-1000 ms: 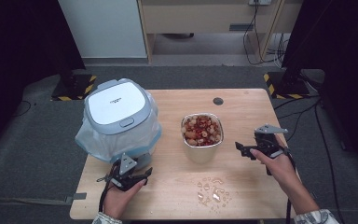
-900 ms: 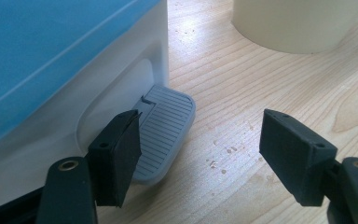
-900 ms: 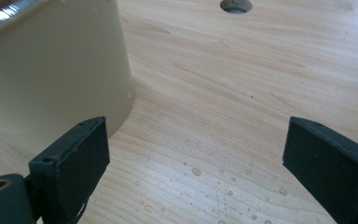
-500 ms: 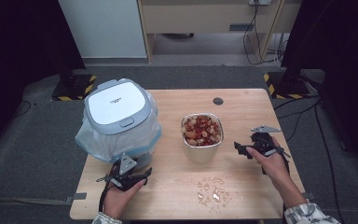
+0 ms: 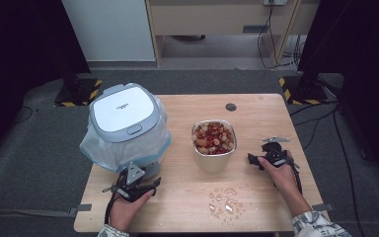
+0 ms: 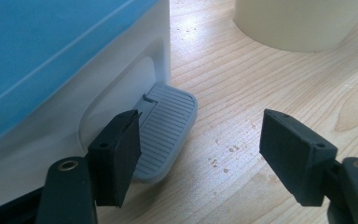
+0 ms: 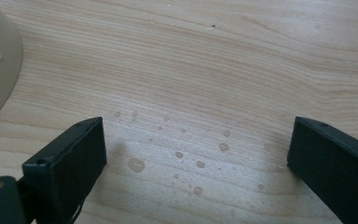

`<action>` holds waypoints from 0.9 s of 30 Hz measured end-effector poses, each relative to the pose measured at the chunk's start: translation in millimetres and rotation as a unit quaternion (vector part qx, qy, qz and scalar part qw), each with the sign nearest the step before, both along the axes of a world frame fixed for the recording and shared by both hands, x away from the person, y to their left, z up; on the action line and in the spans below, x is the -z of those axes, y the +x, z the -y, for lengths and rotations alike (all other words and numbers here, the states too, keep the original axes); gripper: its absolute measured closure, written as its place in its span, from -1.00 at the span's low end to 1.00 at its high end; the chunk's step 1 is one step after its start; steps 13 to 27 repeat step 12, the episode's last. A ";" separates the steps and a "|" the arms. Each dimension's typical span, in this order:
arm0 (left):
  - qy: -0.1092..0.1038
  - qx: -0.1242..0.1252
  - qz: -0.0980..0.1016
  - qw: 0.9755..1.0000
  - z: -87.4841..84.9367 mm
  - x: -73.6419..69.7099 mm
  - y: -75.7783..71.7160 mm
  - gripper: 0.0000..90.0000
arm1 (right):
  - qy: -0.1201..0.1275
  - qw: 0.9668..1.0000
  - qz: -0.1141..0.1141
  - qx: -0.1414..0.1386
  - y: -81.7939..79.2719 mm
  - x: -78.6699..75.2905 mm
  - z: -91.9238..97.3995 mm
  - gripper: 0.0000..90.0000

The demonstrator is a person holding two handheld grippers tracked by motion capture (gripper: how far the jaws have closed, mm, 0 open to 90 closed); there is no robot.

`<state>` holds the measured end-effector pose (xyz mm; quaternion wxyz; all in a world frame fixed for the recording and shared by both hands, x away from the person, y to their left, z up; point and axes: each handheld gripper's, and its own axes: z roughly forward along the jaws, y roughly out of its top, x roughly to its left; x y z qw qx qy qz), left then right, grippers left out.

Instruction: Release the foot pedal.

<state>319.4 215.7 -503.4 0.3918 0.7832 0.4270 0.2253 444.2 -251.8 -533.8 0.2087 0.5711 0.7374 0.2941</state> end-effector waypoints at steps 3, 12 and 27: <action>-0.001 0.000 0.000 1.000 0.0 -0.1 0.1 -0.37 | -0.014 1.000 0.014 0.011 -2.5 3.0 -7.5 -0.92; -0.001 0.000 0.002 1.000 -0.2 -0.6 0.0 -0.37 | -0.012 0.999 0.029 0.016 -11.8 6.4 -26.1 -0.98; -0.001 0.000 0.002 1.000 -0.2 -0.6 0.0 -0.37 | -0.012 0.999 0.029 0.016 -11.8 6.4 -26.1 -0.98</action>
